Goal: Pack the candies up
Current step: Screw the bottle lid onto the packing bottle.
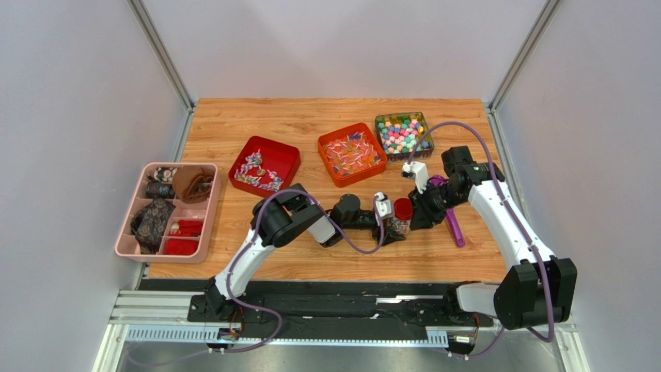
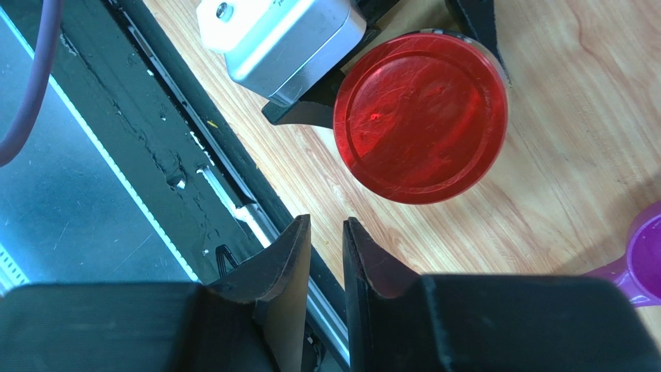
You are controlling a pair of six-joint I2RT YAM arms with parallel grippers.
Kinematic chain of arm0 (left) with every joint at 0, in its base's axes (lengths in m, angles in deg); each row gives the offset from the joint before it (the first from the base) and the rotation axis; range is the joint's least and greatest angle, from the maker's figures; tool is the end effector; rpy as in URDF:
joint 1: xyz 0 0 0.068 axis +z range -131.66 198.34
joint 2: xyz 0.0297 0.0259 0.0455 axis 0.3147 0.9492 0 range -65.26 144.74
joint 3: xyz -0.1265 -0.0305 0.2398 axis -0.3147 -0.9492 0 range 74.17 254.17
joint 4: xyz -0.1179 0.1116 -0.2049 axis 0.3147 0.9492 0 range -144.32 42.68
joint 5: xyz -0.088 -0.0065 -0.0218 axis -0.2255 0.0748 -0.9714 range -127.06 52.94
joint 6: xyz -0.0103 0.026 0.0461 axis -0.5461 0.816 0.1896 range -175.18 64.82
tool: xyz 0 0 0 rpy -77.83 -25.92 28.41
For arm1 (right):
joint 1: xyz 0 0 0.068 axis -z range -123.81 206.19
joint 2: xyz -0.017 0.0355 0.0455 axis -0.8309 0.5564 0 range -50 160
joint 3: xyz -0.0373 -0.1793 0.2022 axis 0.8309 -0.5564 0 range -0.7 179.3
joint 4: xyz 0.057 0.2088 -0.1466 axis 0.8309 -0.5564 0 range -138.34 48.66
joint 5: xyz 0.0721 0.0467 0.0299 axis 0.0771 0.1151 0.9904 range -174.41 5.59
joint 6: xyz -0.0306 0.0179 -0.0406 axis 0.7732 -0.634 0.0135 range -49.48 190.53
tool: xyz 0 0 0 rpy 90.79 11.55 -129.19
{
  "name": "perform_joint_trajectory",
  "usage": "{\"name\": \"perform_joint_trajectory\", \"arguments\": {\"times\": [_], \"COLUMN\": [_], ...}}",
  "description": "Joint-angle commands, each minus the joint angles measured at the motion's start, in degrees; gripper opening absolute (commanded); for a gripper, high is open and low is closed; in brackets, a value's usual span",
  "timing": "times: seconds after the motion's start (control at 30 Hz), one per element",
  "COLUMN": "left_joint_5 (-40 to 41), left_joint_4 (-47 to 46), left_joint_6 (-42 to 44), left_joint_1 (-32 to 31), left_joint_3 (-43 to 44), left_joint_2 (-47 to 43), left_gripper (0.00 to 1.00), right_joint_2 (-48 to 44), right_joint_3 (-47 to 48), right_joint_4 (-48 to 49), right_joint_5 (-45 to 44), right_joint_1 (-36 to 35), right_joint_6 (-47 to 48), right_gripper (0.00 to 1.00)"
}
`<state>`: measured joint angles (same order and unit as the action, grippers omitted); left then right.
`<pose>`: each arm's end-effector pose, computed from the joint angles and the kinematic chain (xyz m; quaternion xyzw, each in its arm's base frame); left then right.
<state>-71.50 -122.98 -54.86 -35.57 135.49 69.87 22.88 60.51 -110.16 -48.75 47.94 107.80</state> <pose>0.2407 -0.3641 0.0720 0.4991 0.5365 -0.4856 0.4767 0.2062 0.0508 0.2735 -0.3905 0.8650 0.2756 0.1528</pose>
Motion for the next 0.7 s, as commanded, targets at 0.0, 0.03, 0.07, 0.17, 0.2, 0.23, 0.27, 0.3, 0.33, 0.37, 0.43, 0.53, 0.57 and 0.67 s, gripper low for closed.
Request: {"name": "perform_joint_trajectory", "arguments": {"times": [0.0,0.03,0.07,0.17,0.2,0.23,0.27,0.3,0.33,0.37,0.43,0.53,0.57,0.67], "left_joint_5": [0.9,0.9,0.9,0.8,0.9,0.9,0.8,0.8,0.9,0.8,0.8,0.8,0.9,0.8], "left_joint_4": [6.2,6.2,6.2,6.3,6.3,6.3,6.2,6.3,6.4,6.3,6.4,6.6,6.6,6.9], "left_joint_6": [-1.4,-1.5,-1.3,-1.3,-1.3,-1.3,-1.4,-1.4,-1.4,-1.3,-1.5,-1.4,-1.5,-1.4], "left_joint_1": [0.3,0.3,0.3,0.3,0.3,0.3,0.3,0.3,0.3,0.3,0.3,0.3,0.3,0.3], "left_joint_3": [-0.2,-0.2,-0.2,-0.2,-0.1,-0.1,-0.1,-0.1,-0.1,-0.1,-0.1,-0.1,0.0,0.0], "left_joint_2": [1.8,1.8,1.8,1.8,1.8,1.8,1.8,1.8,1.8,1.8,1.8,1.7,1.8,1.8], "left_gripper": [0.12,0.12,0.11,0.11,0.11,0.11,0.11,0.11,0.11,0.11,0.11,0.11,0.11,0.11], "right_joint_2": [-3.2,-3.3,-3.3,-0.6,1.7,3.0,4.1,6.1,7.1,7.9,10.1,12.2,12.9,14.1], "right_joint_3": [2.7,3.9,4.7,8.2,9.1,10.1,11.5,12.2,12.6,13.5,14.3,15.5,15.6,15.5], "right_joint_4": [1.7,2.5,3.7,4.9,5.1,5.3,6.0,6.4,6.8,7.4,7.8,8.3,8.7,8.7], "right_joint_5": [-0.2,-0.8,-0.5,1.0,1.3,1.3,1.6,1.6,1.7,1.7,2.3,2.7,2.6,2.6], "right_joint_1": [-0.1,-0.1,-0.2,-0.3,-0.4,-0.5,-0.7,-1.0,-1.3,-1.5,-2.0,-2.3,-2.4,-2.4], "right_joint_6": [-1.7,-1.9,-1.9,-2.6,-2.6,-2.7,-2.7,-2.8,-3.0,-3.0,-3.1,-3.1,-3.1,-2.6], "right_gripper": [0.26,0.27,0.27,0.31,0.31,0.32,0.33,0.34,0.35,0.35,0.36,0.36,0.36,0.36]}}
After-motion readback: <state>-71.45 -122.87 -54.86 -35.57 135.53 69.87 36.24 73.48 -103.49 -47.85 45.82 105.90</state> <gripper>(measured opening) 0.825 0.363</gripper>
